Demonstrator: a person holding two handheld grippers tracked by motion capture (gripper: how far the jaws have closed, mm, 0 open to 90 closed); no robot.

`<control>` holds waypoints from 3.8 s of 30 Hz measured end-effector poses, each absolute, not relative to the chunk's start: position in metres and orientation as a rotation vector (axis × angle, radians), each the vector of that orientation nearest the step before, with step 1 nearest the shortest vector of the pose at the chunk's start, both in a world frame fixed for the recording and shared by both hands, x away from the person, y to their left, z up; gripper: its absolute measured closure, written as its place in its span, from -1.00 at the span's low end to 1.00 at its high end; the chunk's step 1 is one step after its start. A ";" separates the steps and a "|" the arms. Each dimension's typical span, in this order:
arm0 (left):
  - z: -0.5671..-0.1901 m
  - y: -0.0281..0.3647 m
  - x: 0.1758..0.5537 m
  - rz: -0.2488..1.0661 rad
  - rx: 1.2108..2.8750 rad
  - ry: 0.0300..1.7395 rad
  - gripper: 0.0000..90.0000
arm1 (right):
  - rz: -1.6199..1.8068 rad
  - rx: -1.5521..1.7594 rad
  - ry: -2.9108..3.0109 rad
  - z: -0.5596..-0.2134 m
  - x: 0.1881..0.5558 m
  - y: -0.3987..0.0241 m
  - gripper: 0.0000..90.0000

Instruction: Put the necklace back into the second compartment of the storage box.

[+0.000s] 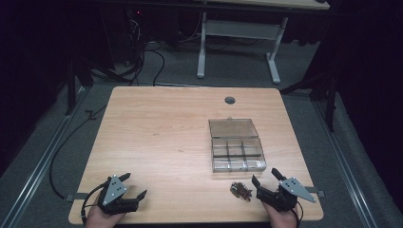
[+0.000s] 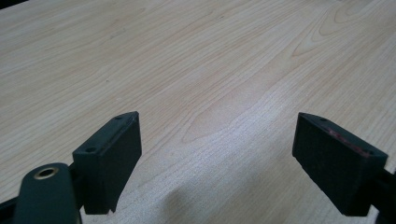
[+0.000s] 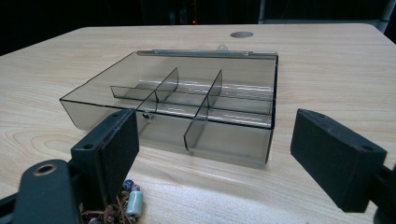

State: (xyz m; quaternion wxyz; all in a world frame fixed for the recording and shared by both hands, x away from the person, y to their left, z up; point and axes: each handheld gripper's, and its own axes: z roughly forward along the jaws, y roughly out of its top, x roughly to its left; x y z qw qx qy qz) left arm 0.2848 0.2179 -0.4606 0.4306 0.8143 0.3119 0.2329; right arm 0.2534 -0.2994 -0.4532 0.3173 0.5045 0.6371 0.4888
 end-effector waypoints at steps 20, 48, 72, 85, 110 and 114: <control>-0.460 0.218 0.285 0.583 2.025 0.788 -0.64 | 1.294 1.327 1.676 -0.453 0.253 -0.300 -0.66; -0.460 0.219 0.285 0.576 2.023 0.791 -0.64 | 1.164 1.445 1.841 -0.451 0.244 -0.293 -0.29; -0.460 0.220 0.285 0.560 2.026 0.783 -0.64 | 0.969 1.456 2.174 -0.440 0.250 -0.266 -0.39; -0.460 0.220 0.286 0.553 2.032 0.783 -0.64 | 0.854 1.460 2.291 -0.435 0.257 -0.259 -0.23; -0.460 0.220 0.286 0.552 2.036 0.778 -0.65 | 0.605 1.421 2.517 -0.420 0.279 -0.251 -0.11; -0.460 0.220 0.286 0.552 2.036 0.779 -0.65 | 0.570 1.396 2.555 -0.417 0.283 -0.248 -0.09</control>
